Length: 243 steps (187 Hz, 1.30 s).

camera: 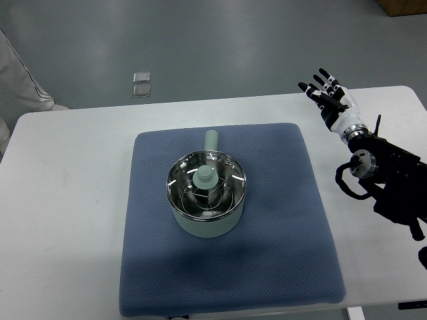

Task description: Open lid and place right of pot

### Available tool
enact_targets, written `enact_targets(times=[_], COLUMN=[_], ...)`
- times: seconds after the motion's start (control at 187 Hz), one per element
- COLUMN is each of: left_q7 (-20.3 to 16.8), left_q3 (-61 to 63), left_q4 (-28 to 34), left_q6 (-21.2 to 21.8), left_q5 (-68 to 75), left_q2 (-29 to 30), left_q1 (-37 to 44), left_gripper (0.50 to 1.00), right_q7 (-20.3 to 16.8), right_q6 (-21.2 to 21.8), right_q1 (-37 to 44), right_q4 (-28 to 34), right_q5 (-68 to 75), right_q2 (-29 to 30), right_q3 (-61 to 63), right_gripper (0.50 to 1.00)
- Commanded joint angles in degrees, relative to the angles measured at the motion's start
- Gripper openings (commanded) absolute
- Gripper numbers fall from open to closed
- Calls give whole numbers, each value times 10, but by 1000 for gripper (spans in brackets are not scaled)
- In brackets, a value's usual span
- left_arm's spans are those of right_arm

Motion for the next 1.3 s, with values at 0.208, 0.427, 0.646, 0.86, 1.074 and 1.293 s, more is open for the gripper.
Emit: enact_targets(times=[0.208, 0.427, 0.646, 0.86, 1.074, 1.293], left_q7=[0, 0, 0, 0, 0, 0], left_q3=[0, 0, 0, 0, 0, 0], left_q4=[0, 0, 0, 0, 0, 0], left_q6=[0, 0, 0, 0, 0, 0], left_q5=[0, 0, 0, 0, -1, 0], left_q2=[0, 0, 0, 0, 0, 0], left_q1=[0, -1, 0, 0, 0, 0], left_gripper=[1000, 1000, 1000, 1000, 1000, 1000], right_q7=[0, 0, 1, 4, 16, 38], right_q6=[9, 10, 45, 107, 187, 207], right_q1=[37, 77, 107, 149, 204, 269], right_q4=[24, 94, 148, 239, 346, 408], right_q5=[-109, -316, -480, -650, -881, -998], right_q2=[-9, -60, -85, -121, -138, -135], right_q3=[-8, -10, -10, -10, -29, -94], right_gripper=[928, 930, 930, 928, 928, 926])
